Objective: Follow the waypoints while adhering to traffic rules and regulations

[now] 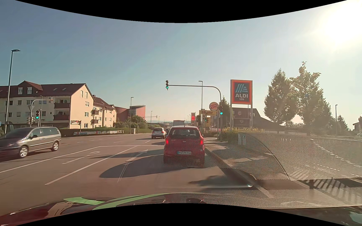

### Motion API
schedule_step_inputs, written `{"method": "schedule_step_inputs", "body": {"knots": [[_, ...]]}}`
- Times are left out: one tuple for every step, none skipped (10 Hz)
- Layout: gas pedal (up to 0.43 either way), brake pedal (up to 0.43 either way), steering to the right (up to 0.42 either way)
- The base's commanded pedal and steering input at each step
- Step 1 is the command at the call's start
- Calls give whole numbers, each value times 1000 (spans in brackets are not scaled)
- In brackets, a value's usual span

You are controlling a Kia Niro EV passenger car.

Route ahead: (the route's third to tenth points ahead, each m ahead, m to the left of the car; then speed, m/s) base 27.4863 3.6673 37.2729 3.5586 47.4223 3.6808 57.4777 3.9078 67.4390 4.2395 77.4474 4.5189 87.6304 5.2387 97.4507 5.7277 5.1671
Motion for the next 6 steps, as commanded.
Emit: {"method": "schedule_step_inputs", "body": {"knots": [[28,0,-6],[28,0,-6],[28,0,-6],[28,0,-6],[28,0,-6],[28,0,-6]]}}
